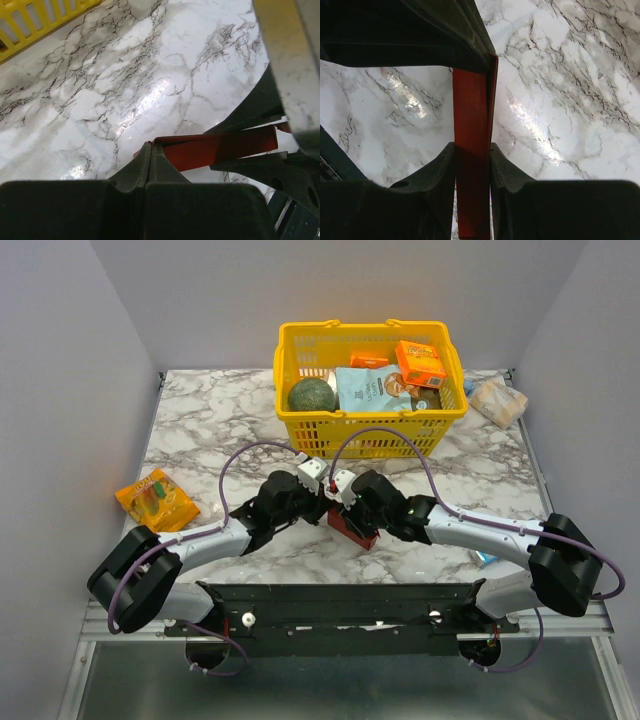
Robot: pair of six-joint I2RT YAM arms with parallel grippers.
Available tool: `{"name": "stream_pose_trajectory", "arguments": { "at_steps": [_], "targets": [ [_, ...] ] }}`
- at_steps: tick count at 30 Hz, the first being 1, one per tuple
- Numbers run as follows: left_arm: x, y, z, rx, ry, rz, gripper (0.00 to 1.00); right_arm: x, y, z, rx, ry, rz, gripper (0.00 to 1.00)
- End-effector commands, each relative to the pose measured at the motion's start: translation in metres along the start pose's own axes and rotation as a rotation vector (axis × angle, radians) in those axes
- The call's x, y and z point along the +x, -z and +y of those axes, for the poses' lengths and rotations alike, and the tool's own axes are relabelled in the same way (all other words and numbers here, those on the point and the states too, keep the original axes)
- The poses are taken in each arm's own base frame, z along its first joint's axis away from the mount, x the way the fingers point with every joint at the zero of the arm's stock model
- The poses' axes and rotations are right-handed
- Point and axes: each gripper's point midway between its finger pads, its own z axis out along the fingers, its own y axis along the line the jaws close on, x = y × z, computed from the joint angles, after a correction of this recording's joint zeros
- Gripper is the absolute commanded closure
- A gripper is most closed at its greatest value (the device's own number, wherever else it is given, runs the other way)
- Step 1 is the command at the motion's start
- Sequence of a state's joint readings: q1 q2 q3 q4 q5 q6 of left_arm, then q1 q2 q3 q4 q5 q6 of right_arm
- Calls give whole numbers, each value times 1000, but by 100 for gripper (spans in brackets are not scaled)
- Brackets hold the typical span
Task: Fold the paper box
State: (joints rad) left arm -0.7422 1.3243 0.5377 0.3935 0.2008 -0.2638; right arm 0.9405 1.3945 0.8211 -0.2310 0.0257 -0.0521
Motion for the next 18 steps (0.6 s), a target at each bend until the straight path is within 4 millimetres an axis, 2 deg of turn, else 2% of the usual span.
{"name": "stream_pose_trajectory", "arguments": {
  "at_steps": [1, 6, 14, 18],
  "targets": [
    [15, -2, -2, -7, 61, 7, 100, 0, -4, 1, 2, 12, 19, 78],
    [19, -2, -2, -2, 61, -10, 100, 1, -5, 1, 3, 16, 27, 78],
    [44, -4, 5, -19, 67, 24, 100, 2, -4, 0, 9, 13, 34, 78],
    [48, -5, 3, -2, 82, 27, 100, 2, -5, 0, 11, 16, 37, 78]
  ]
}}
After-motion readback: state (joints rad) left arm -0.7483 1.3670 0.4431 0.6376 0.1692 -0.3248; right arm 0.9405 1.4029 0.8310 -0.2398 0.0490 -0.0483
